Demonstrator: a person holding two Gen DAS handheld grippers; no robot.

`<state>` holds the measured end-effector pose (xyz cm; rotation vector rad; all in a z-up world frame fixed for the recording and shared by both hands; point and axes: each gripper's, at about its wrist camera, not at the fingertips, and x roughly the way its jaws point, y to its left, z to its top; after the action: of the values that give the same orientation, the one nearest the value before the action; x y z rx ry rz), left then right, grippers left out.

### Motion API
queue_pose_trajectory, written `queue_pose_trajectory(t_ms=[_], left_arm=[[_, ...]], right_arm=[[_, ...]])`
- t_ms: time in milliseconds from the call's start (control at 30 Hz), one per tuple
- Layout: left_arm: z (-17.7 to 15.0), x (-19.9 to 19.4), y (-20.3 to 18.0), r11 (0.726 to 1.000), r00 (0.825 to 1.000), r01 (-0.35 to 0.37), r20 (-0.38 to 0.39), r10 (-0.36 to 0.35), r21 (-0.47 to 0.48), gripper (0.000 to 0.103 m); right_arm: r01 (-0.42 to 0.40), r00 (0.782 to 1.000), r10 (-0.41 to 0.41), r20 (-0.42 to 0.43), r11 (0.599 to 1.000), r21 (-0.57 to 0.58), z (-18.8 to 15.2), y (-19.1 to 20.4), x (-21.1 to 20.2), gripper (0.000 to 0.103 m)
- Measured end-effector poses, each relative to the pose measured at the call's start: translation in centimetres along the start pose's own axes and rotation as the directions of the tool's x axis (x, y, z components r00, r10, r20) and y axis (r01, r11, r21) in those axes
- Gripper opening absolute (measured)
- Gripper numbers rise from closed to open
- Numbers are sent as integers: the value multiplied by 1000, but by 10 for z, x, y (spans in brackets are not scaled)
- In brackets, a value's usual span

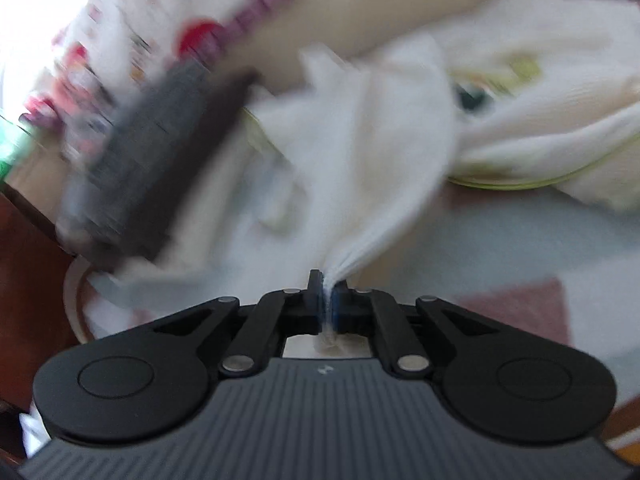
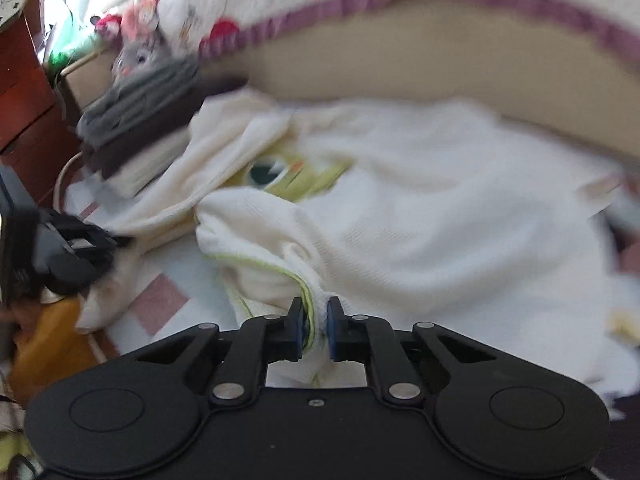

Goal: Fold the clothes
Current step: 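Lift the cream blanket with both grippers and shake it out, then hold the blanket spread between both grippers, raising it high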

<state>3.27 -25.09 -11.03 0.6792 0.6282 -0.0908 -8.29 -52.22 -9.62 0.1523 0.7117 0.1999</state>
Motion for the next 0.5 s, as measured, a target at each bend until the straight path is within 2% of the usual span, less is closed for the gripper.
queue_pose_trajectory(t_ms=[67,167,267,367,433,500], left_arm=[[17,-15,26,997,994,-76,82,76,-3,4],[44,-39,69,984,969,-163,173,174,-79,4],[63,-55,103,966,950,-192,214,227,-172,4],[73,-66,119,955,937,-207,237,256,-210,4],[76,-80,121,951,919,-231,274,282,-205,4],[78,-101,124,947,897,-251,318,306,-201,4]], right_arm=[[51,997,-51,55,999,-2,3,-11,-25,11],[99,991,-101,87,995,25,6,-29,-48,11],[132,988,-136,71,990,57,2,-44,-50,11],[135,988,-139,66,989,63,-3,-45,-54,11],[100,992,-105,67,992,80,-3,-44,-63,11],[-6,1000,4,21,996,89,-4,-44,-72,12]])
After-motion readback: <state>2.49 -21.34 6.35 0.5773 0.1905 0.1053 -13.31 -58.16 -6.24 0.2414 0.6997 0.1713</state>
